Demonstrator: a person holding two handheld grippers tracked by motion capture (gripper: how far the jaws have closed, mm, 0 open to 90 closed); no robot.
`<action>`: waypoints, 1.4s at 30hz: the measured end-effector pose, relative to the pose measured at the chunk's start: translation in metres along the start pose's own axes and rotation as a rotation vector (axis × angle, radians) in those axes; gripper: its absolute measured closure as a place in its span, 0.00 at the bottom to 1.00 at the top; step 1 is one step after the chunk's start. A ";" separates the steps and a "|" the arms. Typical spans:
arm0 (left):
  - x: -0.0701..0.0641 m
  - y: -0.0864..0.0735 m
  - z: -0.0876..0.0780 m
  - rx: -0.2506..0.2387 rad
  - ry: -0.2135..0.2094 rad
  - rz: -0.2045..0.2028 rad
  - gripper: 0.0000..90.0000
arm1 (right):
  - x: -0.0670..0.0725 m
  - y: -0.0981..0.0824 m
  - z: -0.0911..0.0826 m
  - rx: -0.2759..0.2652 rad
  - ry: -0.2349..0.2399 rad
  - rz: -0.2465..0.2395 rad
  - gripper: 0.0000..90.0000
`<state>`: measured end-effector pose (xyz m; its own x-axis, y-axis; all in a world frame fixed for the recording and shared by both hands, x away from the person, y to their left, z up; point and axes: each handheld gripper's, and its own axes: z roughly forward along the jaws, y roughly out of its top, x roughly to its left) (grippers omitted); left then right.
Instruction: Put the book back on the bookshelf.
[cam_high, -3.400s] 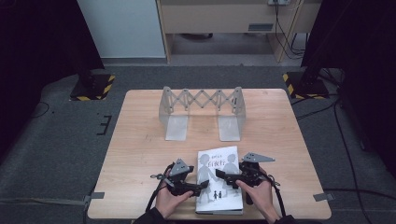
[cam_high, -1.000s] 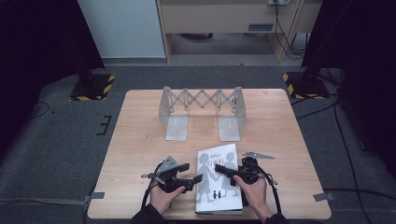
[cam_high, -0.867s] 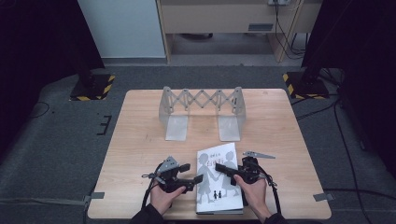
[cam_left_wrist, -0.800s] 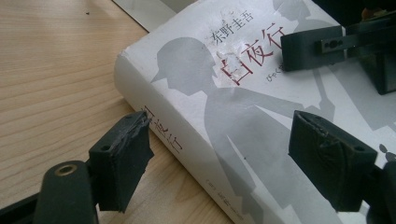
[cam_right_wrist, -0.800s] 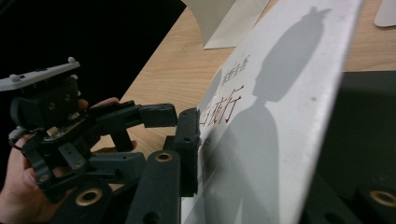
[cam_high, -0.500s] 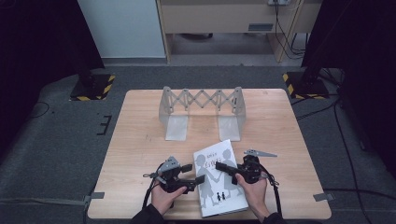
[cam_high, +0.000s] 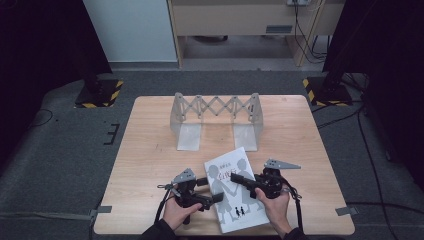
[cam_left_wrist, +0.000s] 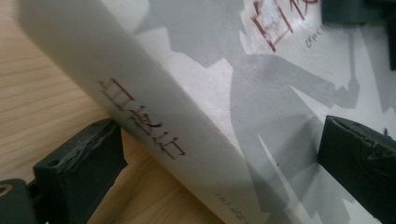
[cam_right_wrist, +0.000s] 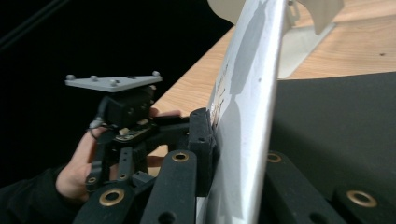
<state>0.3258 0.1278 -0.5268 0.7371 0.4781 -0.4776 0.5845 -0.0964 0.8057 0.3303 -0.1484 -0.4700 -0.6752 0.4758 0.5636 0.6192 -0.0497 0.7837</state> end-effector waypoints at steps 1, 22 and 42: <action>-0.001 -0.001 0.002 0.010 -0.029 -0.009 0.00 | 0.000 0.000 0.000 -0.003 0.008 -0.007 0.92; 0.008 -0.011 0.012 0.063 -0.021 -0.121 0.00 | -0.018 -0.008 0.007 0.027 -0.109 -0.116 0.71; 0.007 -0.013 0.018 0.073 0.017 -0.141 0.03 | -0.036 -0.022 0.001 0.093 -0.282 -0.159 0.38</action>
<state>0.3289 0.1169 -0.5467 0.6404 0.5059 -0.5779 0.7055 -0.0898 0.7030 0.3412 -0.1641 -0.5082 -0.6364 0.6963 0.3319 0.5578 0.1182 0.8215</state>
